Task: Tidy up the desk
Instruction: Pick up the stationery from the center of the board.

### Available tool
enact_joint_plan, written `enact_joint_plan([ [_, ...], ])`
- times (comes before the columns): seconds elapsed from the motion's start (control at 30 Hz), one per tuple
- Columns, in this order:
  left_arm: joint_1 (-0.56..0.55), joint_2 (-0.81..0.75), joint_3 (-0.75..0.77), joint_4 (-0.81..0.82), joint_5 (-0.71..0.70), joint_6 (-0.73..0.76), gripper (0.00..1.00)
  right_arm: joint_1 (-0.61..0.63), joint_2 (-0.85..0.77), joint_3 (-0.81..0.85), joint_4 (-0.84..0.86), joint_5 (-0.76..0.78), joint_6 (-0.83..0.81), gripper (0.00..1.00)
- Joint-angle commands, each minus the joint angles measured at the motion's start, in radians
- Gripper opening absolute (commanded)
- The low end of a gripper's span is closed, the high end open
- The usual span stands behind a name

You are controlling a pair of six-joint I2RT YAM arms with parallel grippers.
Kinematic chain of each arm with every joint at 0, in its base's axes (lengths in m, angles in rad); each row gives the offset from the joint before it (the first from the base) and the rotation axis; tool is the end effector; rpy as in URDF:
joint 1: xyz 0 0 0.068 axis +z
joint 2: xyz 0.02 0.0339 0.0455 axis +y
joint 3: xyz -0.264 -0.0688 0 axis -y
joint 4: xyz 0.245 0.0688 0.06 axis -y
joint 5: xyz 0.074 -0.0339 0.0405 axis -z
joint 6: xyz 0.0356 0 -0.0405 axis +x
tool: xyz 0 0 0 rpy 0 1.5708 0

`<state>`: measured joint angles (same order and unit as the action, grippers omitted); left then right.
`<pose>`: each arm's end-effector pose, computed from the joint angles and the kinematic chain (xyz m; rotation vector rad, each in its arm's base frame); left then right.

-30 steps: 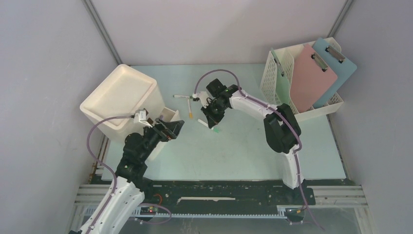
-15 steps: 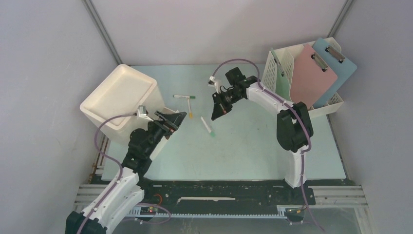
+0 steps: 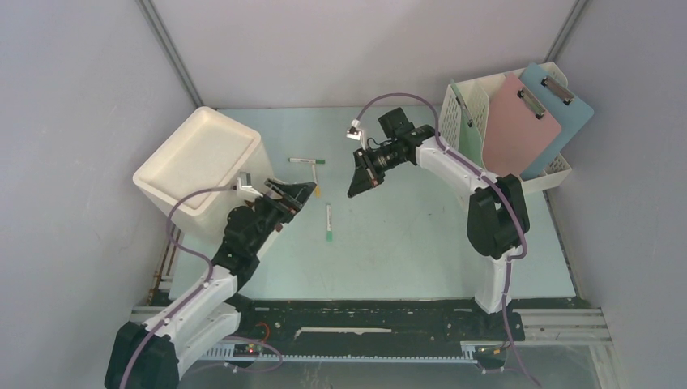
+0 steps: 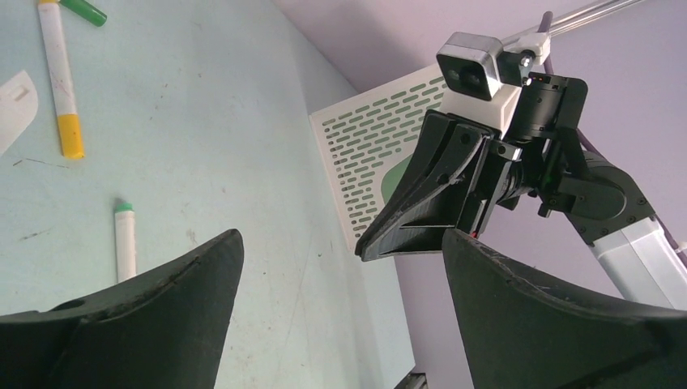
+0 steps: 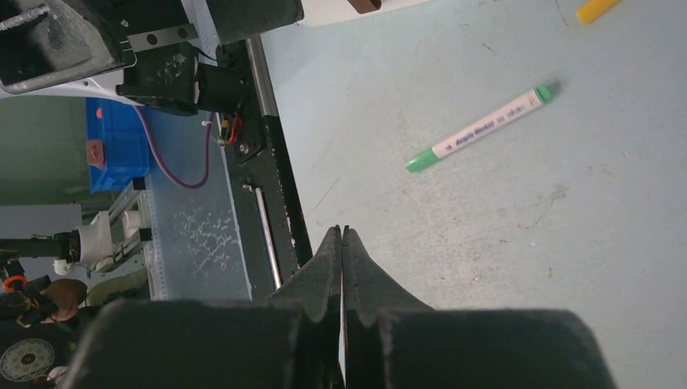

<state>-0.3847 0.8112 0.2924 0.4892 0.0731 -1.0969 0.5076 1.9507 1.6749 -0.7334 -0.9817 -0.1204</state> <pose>0.1753 -0.0738 0.2323 -0.5478 1.6496 -1.1850 0.3526 0.2300 0.2703 -1.1072 2.1963 1.4099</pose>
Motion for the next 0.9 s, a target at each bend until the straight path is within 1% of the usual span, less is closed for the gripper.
enact_joint_plan([
  [0.0, -0.014, 0.023, 0.086, -0.062, 0.011, 0.105, 0.98, -0.006, -0.02, -0.001, 0.009, -0.033, -0.005, 0.0],
  [0.07, -0.029, 0.066, 0.135, -0.177, 0.005, 0.183, 0.97, -0.008, -0.029, -0.003, 0.007, -0.027, -0.02, 0.0],
  [0.13, -0.058, 0.113, 0.183, -0.291, -0.034, 0.252, 0.97, -0.013, -0.037, -0.007, 0.004, -0.019, -0.033, 0.0],
  [0.3, -0.166, 0.251, 0.309, -0.477, -0.212, 0.317, 0.97, -0.038, -0.064, -0.013, 0.001, -0.012, -0.06, 0.0],
  [0.33, -0.185, 0.284, 0.347, -0.539, -0.264, 0.32, 0.95, -0.044, -0.07, -0.016, -0.001, -0.007, -0.065, 0.01],
  [0.37, -0.199, 0.319, 0.38, -0.575, -0.293, 0.323, 0.92, -0.05, -0.077, -0.018, 0.0, -0.002, -0.069, 0.01],
  [0.4, -0.214, 0.357, 0.416, -0.608, -0.316, 0.324, 0.92, -0.059, -0.083, -0.021, 0.001, 0.005, -0.071, 0.01],
  [0.53, -0.243, 0.536, 0.542, -0.706, -0.336, 0.349, 0.7, -0.083, -0.099, -0.038, 0.013, 0.013, -0.081, 0.02],
  [0.63, -0.256, 0.663, 0.632, -0.768, -0.343, 0.373, 0.66, -0.096, -0.099, -0.044, 0.017, 0.008, -0.082, 0.02],
  [0.87, -0.295, 0.88, 0.818, -0.943, -0.448, 0.394, 0.63, -0.111, -0.096, -0.05, 0.016, -0.006, -0.089, 0.02],
])
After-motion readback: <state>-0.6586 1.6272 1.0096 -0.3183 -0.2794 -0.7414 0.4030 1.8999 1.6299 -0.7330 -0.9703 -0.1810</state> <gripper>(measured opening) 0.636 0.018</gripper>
